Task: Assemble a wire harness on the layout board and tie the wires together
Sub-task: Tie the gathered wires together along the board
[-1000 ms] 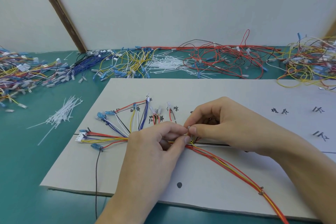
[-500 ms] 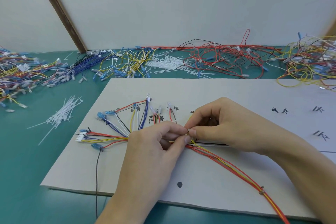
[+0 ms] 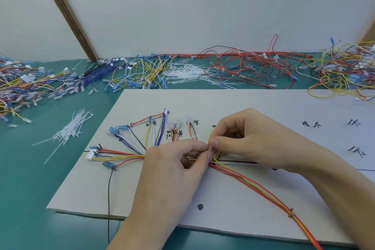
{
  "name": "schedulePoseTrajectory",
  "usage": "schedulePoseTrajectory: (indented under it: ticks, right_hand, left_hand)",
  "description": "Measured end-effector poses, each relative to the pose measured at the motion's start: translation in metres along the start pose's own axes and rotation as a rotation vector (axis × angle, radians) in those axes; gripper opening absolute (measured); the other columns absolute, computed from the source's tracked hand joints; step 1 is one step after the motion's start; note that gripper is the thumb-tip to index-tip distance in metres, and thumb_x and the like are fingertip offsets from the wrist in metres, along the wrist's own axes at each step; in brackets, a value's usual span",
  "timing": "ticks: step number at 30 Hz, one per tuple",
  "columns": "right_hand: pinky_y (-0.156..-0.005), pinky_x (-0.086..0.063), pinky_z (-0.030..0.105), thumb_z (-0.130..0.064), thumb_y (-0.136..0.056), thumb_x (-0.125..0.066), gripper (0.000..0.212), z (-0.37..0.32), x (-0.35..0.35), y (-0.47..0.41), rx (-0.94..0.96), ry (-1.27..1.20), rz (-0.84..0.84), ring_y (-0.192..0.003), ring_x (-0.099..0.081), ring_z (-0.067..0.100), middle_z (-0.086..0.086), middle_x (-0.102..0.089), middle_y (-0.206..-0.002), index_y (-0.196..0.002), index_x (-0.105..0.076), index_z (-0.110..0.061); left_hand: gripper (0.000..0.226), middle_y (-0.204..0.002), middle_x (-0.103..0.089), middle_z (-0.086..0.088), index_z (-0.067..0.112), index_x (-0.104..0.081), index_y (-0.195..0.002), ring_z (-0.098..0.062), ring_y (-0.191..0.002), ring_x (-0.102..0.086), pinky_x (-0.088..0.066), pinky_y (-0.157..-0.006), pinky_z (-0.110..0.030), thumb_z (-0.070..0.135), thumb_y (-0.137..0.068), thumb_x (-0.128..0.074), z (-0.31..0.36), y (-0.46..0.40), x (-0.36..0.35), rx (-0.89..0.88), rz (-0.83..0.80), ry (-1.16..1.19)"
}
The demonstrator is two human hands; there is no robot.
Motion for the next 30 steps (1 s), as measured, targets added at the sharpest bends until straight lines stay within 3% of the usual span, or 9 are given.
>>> schedulePoseTrajectory:
  ticks: [3,8,12,14,16,19,22,26,30]
  right_hand:
    - [-0.063,-0.049,0.012,-0.019,-0.094,-0.073,0.011,0.001,0.000,0.000,-0.012,0.008,0.005,-0.069,-0.069,0.003,-0.003,-0.079,-0.080,-0.086,-0.079,-0.018]
    - [-0.062,-0.048,0.012,-0.019,-0.094,-0.073,0.010,0.001,-0.001,0.001,-0.023,-0.011,-0.010,-0.070,-0.070,0.005,-0.003,-0.079,-0.081,-0.086,-0.078,-0.017]
    - [-0.081,-0.059,0.040,-0.017,-0.097,-0.070,0.010,0.001,-0.004,0.000,-0.006,0.002,-0.025,-0.086,-0.074,0.025,0.000,-0.080,-0.087,-0.090,-0.077,-0.016]
    - [-0.085,-0.058,0.043,-0.017,-0.098,-0.069,0.011,0.002,-0.004,0.000,-0.002,0.006,-0.026,-0.089,-0.074,0.027,0.000,-0.080,-0.086,-0.090,-0.077,-0.016]
    - [-0.077,-0.059,0.035,-0.016,-0.097,-0.069,0.011,0.003,-0.003,-0.001,0.000,0.010,-0.019,-0.082,-0.074,0.022,0.000,-0.080,-0.085,-0.089,-0.077,-0.017]
    - [-0.061,-0.048,0.013,-0.014,-0.096,-0.069,0.012,0.003,-0.001,-0.001,0.009,0.009,-0.002,-0.067,-0.068,0.003,-0.003,-0.078,-0.077,-0.087,-0.077,-0.016]
    - [-0.052,-0.041,0.005,-0.017,-0.095,-0.071,0.012,0.003,0.000,0.000,0.008,0.012,-0.005,-0.060,-0.062,-0.004,-0.005,-0.078,-0.075,-0.085,-0.078,-0.015]
    - [-0.057,-0.045,0.012,-0.022,-0.095,-0.073,0.012,0.003,-0.001,0.000,0.010,0.032,-0.022,-0.065,-0.065,0.001,-0.004,-0.079,-0.079,-0.086,-0.078,-0.017]
    - [-0.077,-0.058,0.044,-0.023,-0.098,-0.068,0.012,0.003,-0.002,-0.001,0.030,0.080,-0.029,-0.080,-0.072,0.024,0.000,-0.078,-0.085,-0.090,-0.075,-0.018]
  left_hand:
    - [0.015,-0.062,-0.059,0.024,0.037,-0.079,-0.082,0.006,-0.055,-0.052,-0.033,-0.055,-0.002,0.024,-0.082,-0.085,0.007,-0.001,0.001,-0.062,0.003,-0.121]
    - [0.008,-0.067,-0.061,0.019,0.036,-0.077,-0.076,0.005,-0.061,-0.054,-0.035,-0.059,-0.005,0.032,-0.083,-0.081,0.011,-0.004,0.000,-0.076,-0.017,-0.204]
    - [0.009,-0.073,-0.062,0.014,0.035,-0.078,-0.076,-0.002,-0.063,-0.054,-0.038,-0.060,-0.014,0.038,-0.084,-0.078,0.011,-0.006,-0.005,-0.050,-0.065,-0.266]
    - [0.011,-0.076,-0.061,0.013,0.036,-0.078,-0.077,-0.005,-0.063,-0.053,-0.043,-0.062,-0.023,0.042,-0.086,-0.075,0.011,-0.006,-0.007,-0.047,-0.079,-0.278]
    - [0.015,-0.077,-0.061,0.013,0.037,-0.077,-0.077,-0.005,-0.063,-0.053,-0.042,-0.061,-0.026,0.048,-0.084,-0.071,0.011,-0.006,-0.008,-0.042,-0.090,-0.279]
    - [0.019,-0.073,-0.063,0.019,0.041,-0.077,-0.080,0.002,-0.064,-0.054,-0.034,-0.057,-0.012,0.057,-0.080,-0.068,0.012,-0.008,-0.004,-0.028,-0.064,-0.249]
    - [0.010,-0.061,-0.059,0.034,0.038,-0.076,-0.077,0.010,-0.055,-0.053,-0.035,-0.057,-0.004,0.047,-0.079,-0.079,0.015,-0.007,-0.001,-0.028,-0.003,-0.222]
    - [0.013,-0.055,-0.056,0.033,0.034,-0.076,-0.072,0.007,-0.052,-0.053,-0.035,-0.055,-0.003,0.036,-0.077,-0.087,0.014,-0.005,-0.001,-0.019,0.027,-0.195]
    - [0.015,-0.059,-0.058,0.029,0.032,-0.073,-0.072,0.002,-0.054,-0.054,-0.037,-0.055,-0.008,0.038,-0.079,-0.085,0.013,-0.006,-0.003,-0.009,0.027,-0.194]
Point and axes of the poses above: each hand's wrist, its own y-axis away from the middle knuckle, its own x-axis out of the back of the hand, z = x × y, the point moved 8 cm from there along -y, towards the middle knuckle
